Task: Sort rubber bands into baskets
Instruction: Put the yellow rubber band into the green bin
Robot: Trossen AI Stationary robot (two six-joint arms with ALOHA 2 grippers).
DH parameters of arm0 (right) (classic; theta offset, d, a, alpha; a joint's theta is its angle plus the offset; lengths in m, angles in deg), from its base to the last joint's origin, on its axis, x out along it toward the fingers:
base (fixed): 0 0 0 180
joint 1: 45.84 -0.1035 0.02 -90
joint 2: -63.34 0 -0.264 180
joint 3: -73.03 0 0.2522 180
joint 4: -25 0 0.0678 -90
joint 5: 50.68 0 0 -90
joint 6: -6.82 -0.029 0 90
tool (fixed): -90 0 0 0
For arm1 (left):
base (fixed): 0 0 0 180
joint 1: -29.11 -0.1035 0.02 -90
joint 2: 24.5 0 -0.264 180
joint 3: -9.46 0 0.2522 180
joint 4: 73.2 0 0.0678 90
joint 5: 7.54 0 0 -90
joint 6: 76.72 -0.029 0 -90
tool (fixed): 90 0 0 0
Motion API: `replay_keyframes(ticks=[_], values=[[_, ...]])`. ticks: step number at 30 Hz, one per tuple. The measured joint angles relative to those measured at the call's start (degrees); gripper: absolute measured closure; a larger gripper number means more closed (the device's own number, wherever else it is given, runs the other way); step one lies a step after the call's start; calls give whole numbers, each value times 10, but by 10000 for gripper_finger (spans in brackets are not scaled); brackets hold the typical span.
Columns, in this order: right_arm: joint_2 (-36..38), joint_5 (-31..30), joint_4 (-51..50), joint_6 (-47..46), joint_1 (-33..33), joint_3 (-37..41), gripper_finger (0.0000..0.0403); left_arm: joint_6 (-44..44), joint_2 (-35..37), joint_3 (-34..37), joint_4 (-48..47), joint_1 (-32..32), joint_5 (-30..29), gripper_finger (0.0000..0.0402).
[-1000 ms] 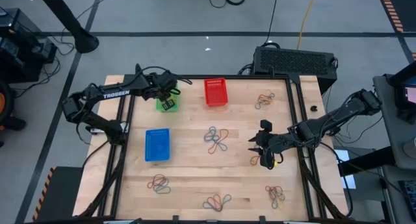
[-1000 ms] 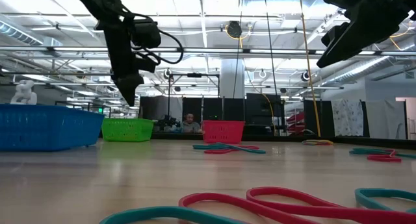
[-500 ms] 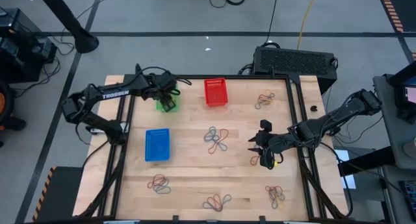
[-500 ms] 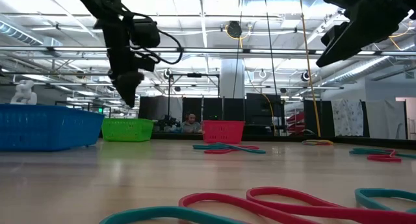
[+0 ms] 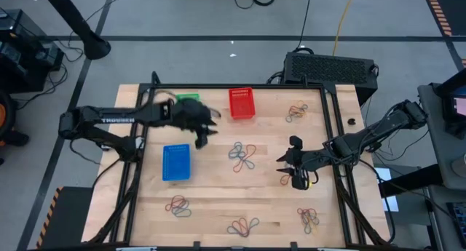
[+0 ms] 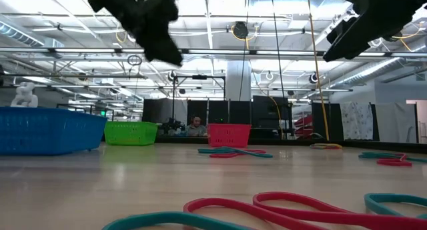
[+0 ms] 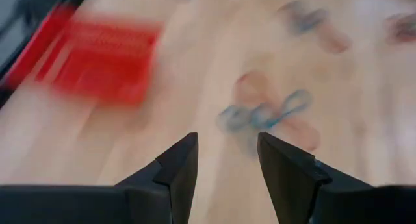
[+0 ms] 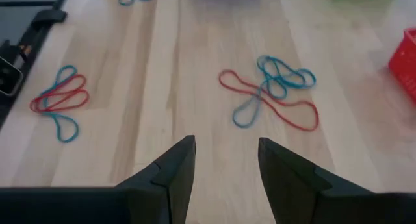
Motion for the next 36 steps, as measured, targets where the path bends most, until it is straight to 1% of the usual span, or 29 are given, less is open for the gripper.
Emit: replay_keyframes(ticks=[2, 4, 9, 12, 16, 18, 20, 26, 30, 32, 36], values=[[0, 1, 14, -7, 0, 0, 243, -1, -1, 15, 72, 48, -16, 235], [0, 15, 28, -38, 0, 0, 243, -3, -13, 36, 173, 93, -32, 235], [-6, 109, 51, -126, -9, 0, 243, -34, -60, 85, 402, 180, -52, 235], [-19, 141, 55, -185, -24, -2, 243, -57, -97, 91, 474, 214, -53, 235], [-48, 194, 51, -283, -49, -24, 243, -83, -130, 91, 511, 236, -56, 235], [-68, 220, 39, -337, -66, -46, 243, -91, -139, 91, 518, 236, -62, 235], [-90, 234, 11, -386, -87, -72, 243, -91, -144, 91, 523, 234, -68, 235], [-159, 241, -98, -536, -158, -155, 243, -91, -148, 91, 527, 234, -77, 235], [-201, 241, -115, -632, -211, -179, 243, -91, -148, 91, 527, 235, -77, 235], [-221, 241, -115, -660, -236, -181, 243, -91, -148, 91, 526, 235, -77, 235], [-270, 241, -122, -656, -287, -180, 243, -91, -148, 91, 525, 235, -77, 235]])
